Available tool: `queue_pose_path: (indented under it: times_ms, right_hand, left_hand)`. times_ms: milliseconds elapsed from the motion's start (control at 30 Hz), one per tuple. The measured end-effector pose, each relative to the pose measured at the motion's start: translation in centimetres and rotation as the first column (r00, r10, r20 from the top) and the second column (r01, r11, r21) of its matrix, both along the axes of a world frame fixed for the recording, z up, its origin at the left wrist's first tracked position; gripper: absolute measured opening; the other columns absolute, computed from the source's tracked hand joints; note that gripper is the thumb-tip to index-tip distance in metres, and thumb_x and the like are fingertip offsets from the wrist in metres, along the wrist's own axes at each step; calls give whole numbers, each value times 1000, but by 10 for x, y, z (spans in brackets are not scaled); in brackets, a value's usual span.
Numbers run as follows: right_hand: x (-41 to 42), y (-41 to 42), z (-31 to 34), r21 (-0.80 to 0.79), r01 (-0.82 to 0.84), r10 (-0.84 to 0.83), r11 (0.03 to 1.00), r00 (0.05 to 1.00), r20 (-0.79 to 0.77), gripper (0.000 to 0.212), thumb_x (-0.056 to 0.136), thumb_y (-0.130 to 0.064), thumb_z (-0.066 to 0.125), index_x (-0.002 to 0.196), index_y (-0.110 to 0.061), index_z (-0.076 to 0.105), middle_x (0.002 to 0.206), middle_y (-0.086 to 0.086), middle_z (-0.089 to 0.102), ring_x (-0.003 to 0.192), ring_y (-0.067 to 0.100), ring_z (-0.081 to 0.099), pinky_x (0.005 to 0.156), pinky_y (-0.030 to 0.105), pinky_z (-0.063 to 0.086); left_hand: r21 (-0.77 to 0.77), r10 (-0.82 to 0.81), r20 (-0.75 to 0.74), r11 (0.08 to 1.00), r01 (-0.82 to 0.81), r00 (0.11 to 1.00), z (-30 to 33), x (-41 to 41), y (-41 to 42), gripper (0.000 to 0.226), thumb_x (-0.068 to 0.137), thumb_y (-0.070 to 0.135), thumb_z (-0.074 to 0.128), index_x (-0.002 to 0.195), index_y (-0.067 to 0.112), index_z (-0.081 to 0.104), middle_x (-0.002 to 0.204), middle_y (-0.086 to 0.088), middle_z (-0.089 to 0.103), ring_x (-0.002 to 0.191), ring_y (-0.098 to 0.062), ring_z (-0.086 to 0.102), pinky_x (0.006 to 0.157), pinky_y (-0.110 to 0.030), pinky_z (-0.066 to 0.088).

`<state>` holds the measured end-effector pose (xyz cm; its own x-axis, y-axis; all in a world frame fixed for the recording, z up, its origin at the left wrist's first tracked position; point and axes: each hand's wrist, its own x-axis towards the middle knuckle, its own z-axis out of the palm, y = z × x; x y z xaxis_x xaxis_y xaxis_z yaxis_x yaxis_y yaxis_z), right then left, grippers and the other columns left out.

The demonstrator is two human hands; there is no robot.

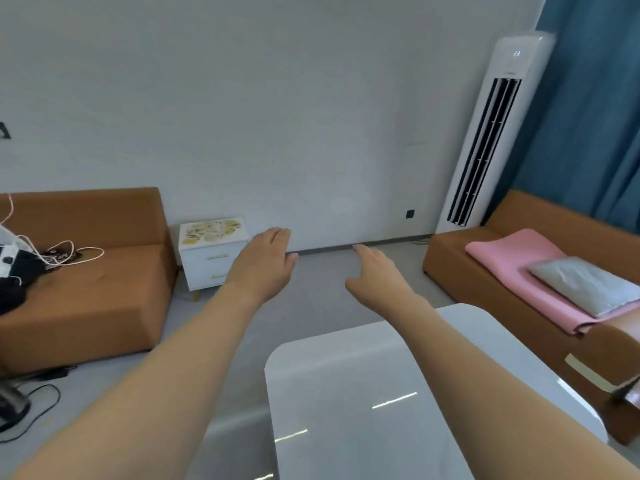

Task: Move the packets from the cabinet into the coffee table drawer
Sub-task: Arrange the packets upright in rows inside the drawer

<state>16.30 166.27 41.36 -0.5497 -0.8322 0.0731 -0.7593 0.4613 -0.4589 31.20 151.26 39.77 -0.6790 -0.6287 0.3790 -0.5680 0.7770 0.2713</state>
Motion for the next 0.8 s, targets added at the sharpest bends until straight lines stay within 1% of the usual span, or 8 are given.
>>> queue_pose_path:
  times_ms: [100,233,300,400,533,733,800]
  right_hand:
    - [45,-70,8,-26,-30,30,999,999,-18,66,88,-14,49,150,-15,26,148,9,36,133,29,36,103,35,35]
    - [104,-161,14,-21,-59,60,998,998,5,66,89,-14,49,151,-13,24,150,9,33,136,28,33,107,37,34]
    - [127,-201,16,-23,-72,72,997,997,10,67,89,-14,49,151,-14,23,152,8,32,138,27,31,109,37,32]
    - [151,-248,15,-16,-83,83,996,996,9,67,89,-13,48,151,-13,24,150,9,33,137,28,32,108,37,33]
    - [155,-301,9,16,-62,62,998,998,16,66,88,-15,49,150,-12,25,149,10,35,135,28,34,106,36,33]
    - [122,-388,-4,21,-1,0,1000,1000,25,63,88,-14,49,148,-10,28,146,11,38,132,30,36,104,35,34]
    - [107,-424,-11,7,13,-13,1000,999,33,62,89,-14,49,147,-10,29,145,11,38,129,30,38,105,36,38]
  left_hand:
    - [-14,16,-2,1000,-16,1000,7,53,-65,49,102,29,45,146,7,39,150,-10,41,137,-29,37,110,-40,34]
    - [-33,52,17,998,-51,999,20,118,-149,48,101,26,48,144,6,40,149,-11,42,132,-31,41,107,-38,34]
    - [-25,70,24,997,-70,997,27,143,-186,49,102,27,47,145,5,39,150,-12,40,133,-32,40,109,-39,34]
    - [-7,75,54,997,-75,996,32,165,-235,51,103,30,44,147,6,36,152,-10,37,135,-30,38,111,-38,31]
    - [30,52,59,998,-54,997,28,163,-292,51,103,31,43,148,7,35,152,-10,38,136,-29,38,110,-38,33]
    - [49,-16,100,999,11,995,15,120,-382,51,104,30,41,148,6,35,152,-12,37,135,-31,39,109,-39,33]
    - [41,-15,106,999,11,994,12,102,-419,50,104,30,42,147,6,36,152,-12,37,134,-32,40,109,-39,33]
